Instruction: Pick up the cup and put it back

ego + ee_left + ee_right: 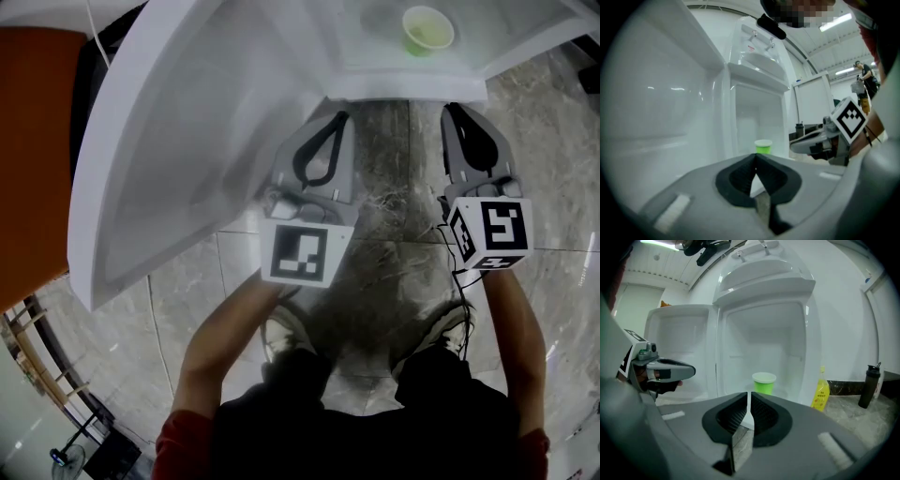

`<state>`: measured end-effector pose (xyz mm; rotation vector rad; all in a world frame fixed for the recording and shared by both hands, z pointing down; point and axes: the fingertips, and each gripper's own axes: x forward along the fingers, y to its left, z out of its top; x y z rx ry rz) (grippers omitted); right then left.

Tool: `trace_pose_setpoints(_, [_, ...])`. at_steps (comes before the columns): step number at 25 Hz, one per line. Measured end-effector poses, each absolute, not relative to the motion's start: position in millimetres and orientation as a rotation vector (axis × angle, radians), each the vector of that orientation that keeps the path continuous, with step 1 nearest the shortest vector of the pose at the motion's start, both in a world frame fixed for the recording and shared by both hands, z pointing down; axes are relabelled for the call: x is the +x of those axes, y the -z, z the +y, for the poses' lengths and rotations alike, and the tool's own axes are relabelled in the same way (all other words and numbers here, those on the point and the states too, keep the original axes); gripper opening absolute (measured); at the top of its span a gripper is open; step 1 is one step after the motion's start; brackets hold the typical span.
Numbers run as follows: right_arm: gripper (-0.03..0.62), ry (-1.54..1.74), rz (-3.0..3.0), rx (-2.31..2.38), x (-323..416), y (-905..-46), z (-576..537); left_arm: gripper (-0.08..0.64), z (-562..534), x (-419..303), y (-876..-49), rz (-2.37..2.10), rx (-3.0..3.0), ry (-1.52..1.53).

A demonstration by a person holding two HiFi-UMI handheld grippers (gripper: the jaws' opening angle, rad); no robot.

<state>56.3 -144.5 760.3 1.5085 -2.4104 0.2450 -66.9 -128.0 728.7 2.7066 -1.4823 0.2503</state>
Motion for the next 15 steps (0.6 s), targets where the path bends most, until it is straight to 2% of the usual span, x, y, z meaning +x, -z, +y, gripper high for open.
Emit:
trace_pose_setpoints(5, [0.019, -0.255, -2.41, 1.531, 60, -767, -156, 0.0, -129, -67, -738, -1.473, 2.69, -0.266])
trace_pose_setpoints(15, [0.154, -0.306, -2.453, 1.556, 59, -773, -187, 0.0, -130, -64, -753, -1.441, 2.674, -0.293])
